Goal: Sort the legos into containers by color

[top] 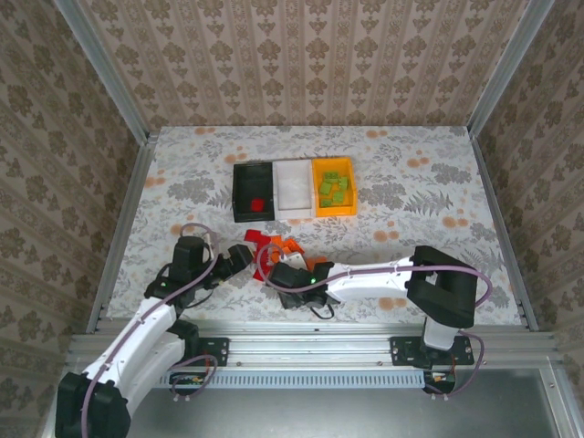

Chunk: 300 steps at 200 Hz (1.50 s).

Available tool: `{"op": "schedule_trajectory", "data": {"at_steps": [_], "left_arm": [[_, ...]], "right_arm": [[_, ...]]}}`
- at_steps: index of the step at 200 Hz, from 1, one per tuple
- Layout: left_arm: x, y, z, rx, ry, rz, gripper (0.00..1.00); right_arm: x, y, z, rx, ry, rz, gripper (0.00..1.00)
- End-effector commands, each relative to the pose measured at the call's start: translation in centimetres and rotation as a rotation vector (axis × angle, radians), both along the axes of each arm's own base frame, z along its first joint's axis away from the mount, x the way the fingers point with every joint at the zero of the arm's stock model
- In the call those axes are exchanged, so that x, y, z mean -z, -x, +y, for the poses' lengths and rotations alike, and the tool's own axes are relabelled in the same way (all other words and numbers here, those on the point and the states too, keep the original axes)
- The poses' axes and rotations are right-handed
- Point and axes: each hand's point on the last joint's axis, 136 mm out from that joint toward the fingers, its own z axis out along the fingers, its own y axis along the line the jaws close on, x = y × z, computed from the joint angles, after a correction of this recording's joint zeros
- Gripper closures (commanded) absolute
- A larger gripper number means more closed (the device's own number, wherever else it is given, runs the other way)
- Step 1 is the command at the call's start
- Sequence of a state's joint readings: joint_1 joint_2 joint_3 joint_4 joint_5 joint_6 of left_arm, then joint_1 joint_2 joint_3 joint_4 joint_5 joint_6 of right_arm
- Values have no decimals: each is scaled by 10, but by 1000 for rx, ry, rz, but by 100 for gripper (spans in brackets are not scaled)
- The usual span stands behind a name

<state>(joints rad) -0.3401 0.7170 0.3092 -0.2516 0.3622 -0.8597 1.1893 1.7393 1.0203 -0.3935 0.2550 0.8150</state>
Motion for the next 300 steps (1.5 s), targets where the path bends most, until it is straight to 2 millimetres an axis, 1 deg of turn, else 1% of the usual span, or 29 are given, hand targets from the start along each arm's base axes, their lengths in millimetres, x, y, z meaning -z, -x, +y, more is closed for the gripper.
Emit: {"op": "schedule_trajectory", "data": {"at_steps": [1,13,25,49,70,82,92,96,109,127,132,143,165,185,196,198,210,217,237,253,265,282,285,300], "left_arm": [[0,1,3,7,-13,-10,0],[0,1,3,7,-7,-10,0],[-1,0,2,9,0,-14,0],[-4,-1,1,8,15,-18,0],[-5,-4,3,2,13,-24,0],[-5,-6,5,-20,18,-18,0],[-5,-10,8,-51,44,-12,0],[-5,-11,9,-62,60,-12,0],[-5,-18,14,-110,112,-11,0],[-4,-27,26,-168,143,4,0],[-5,-30,29,-179,146,8,0],[-7,-37,33,-181,149,13,0],[-7,-49,34,-151,134,52,0],[0,-55,35,-153,150,98,0],[2,-59,37,-169,169,102,0],[2,-59,37,-171,172,103,0],[3,-60,40,-185,179,106,0],[2,-61,40,-190,182,106,0],[1,-58,42,-189,173,110,0],[-1,-55,45,-186,155,109,0],[-3,-54,46,-186,148,106,0],[-6,-54,46,-182,147,99,0],[-6,-54,47,-182,146,99,0],[-7,-53,47,-187,151,99,0]], "right_arm": [[2,-3,-5,15,41,-10,53],[3,-2,-5,11,48,-11,55],[2,-2,-6,11,50,-18,59],[-12,3,-4,6,28,-44,61],[-37,5,-5,-8,18,-92,61],[-54,2,-6,-14,8,-124,61],[-71,-4,-3,-22,-17,-165,62],[-76,-5,-7,-29,1,-174,62],[-97,-18,-3,-46,-20,-215,62],[-118,-45,5,-76,-29,-268,62],[-126,-58,10,-79,-46,-297,62],[-133,-82,19,-98,-66,-322,61],[-134,-136,42,-129,-85,-339,61],[-132,-183,64,-153,-68,-365,61],[-125,-205,74,-165,-53,-366,61],[-127,-209,76,-163,-55,-372,61],[-110,-230,82,-160,-27,-360,61],[-107,-239,86,-157,-25,-362,61],[-96,-255,99,-165,-25,-373,61],[-91,-262,109,-184,-16,-375,60],[-85,-267,112,-192,-1,-372,59],[-86,-272,117,-191,0,-386,56],[-83,-270,114,-192,17,-373,55],[-88,-272,114,-185,24,-389,50]]}}
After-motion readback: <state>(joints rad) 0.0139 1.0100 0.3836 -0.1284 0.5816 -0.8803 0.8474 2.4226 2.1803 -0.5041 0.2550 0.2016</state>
